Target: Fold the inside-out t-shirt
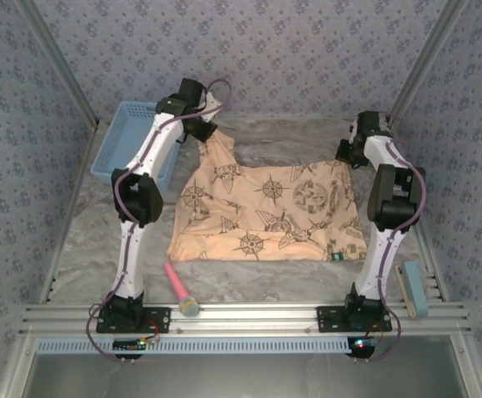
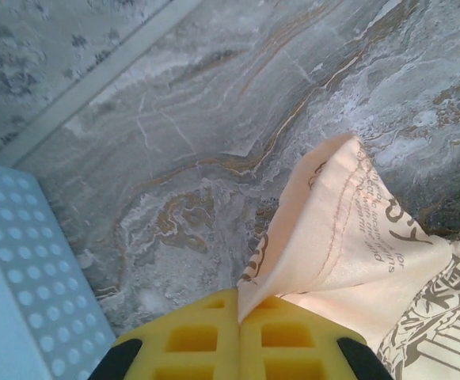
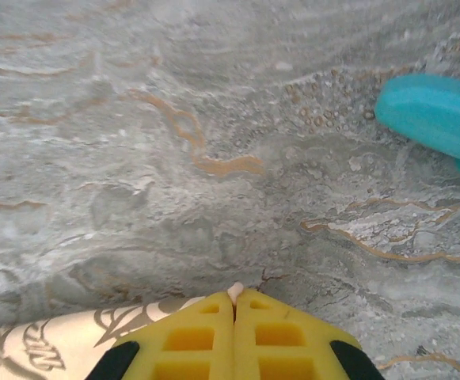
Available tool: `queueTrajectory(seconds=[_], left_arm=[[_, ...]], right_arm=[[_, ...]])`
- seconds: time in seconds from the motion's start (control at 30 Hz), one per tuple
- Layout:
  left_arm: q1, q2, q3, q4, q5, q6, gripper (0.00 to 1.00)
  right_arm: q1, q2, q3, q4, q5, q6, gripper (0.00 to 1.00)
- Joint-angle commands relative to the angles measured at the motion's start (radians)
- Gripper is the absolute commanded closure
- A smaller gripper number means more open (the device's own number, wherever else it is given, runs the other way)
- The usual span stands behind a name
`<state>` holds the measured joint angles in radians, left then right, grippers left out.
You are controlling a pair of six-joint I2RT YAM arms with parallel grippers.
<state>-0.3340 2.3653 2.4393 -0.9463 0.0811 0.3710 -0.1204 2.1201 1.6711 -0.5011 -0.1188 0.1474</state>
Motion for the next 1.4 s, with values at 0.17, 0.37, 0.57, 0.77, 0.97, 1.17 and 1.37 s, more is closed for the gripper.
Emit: queueTrajectory(seconds=[0.17, 0.37, 0.57, 0.77, 0.97, 1.17, 1.37], left_arm=[[-0.057, -0.167, -0.214, 0.105, -0.155, 0.270, 1.00], [-0.056, -0.195, -0.278, 0.221, -0.203, 0.399, 1.00], [-0.059, -0.166, -0.245, 0.287, -0.206, 0.445, 1.00], [-0.059, -0.151, -0.178, 0.221, -0.129, 0.484, 1.00], [-0.053, -0.244, -0.220, 0.112, 0.017, 0.467, 1.00], [-0.056, -0.426, -0.428, 0.070, 0.070, 0.449, 1.00], [-0.131, -0.723, -0.827, 0.090, 0.175, 0.391, 1.00]], right_arm=[[0.008, -0.140, -0.166, 0.158, -0.005, -0.036, 1.00], [0.013, -0.153, -0.193, 0.163, -0.013, -0.042, 1.00], [0.012, -0.167, -0.208, 0.178, -0.008, -0.049, 1.00], [-0.001, -0.189, -0.226, 0.199, -0.038, -0.051, 1.00], [0.004, -0.276, -0.306, 0.231, -0.027, -0.032, 1.00], [0.005, -0.405, -0.443, 0.219, 0.002, 0.009, 1.00], [0.003, -0.565, -0.669, 0.192, 0.101, 0.078, 1.00]])
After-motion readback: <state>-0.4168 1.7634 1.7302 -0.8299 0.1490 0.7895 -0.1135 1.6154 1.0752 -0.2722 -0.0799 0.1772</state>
